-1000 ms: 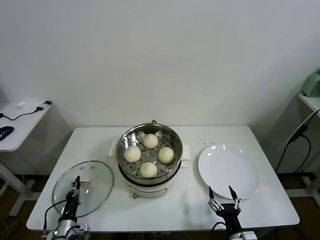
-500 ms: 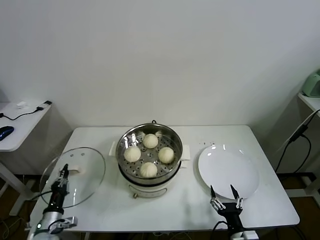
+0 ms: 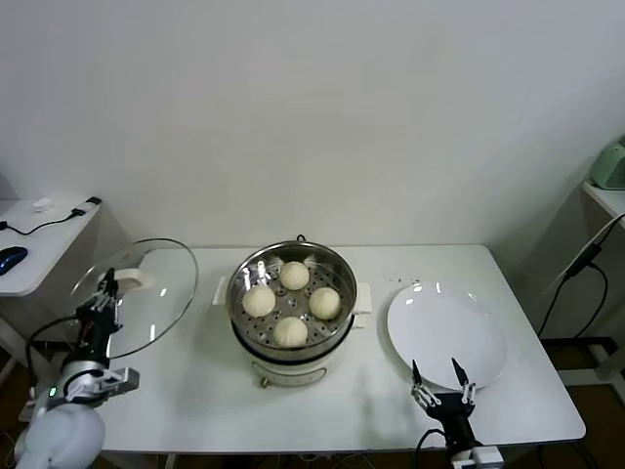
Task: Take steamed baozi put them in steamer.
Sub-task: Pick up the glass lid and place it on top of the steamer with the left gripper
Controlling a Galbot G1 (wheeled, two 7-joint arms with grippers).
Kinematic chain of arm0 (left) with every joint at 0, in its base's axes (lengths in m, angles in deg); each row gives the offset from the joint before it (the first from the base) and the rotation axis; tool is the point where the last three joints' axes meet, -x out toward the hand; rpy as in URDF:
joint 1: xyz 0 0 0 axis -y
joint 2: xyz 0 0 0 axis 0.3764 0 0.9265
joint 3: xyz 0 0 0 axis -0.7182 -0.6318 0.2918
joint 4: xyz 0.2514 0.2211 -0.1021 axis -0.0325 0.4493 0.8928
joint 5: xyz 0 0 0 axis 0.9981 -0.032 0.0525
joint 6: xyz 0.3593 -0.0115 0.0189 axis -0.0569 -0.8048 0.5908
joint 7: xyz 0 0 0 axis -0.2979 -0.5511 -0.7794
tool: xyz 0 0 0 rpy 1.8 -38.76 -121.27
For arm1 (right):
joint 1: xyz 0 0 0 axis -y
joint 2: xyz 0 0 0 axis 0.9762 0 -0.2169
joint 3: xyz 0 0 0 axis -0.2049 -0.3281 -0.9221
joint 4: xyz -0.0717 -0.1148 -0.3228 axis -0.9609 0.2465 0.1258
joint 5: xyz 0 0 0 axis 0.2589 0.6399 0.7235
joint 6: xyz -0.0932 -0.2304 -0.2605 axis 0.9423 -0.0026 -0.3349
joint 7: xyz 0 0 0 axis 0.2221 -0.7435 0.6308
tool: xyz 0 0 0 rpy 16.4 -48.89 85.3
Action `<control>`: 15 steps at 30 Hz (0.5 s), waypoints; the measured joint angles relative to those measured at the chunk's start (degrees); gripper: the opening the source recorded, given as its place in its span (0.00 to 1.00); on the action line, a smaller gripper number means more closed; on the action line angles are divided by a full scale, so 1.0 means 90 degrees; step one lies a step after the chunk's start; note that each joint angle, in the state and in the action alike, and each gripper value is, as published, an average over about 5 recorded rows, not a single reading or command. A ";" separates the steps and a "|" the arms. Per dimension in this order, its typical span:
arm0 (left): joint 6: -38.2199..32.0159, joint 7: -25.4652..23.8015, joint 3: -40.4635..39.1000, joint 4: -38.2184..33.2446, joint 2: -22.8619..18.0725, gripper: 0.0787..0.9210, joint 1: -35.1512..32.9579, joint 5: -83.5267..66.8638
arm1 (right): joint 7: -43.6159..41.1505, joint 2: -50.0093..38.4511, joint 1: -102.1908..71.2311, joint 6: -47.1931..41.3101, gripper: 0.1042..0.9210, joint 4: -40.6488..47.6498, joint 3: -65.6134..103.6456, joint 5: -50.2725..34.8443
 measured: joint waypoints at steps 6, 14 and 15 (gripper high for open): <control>0.0537 -0.0563 -0.0720 -0.0604 -0.0147 0.06 0.0283 0.0534 | -0.0007 0.0038 0.0059 0.0128 0.88 0.0111 0.0007 0.0070; 0.1274 -0.1200 -0.2005 -0.0905 -0.0559 0.06 0.0849 0.1505 | 0.0007 0.0080 0.0087 0.0370 0.88 0.0282 -0.0013 0.0162; 0.1346 -0.1259 -0.2157 -0.0915 -0.0630 0.06 0.0913 0.1630 | 0.0011 0.0088 0.0083 0.0400 0.88 0.0302 -0.0009 0.0167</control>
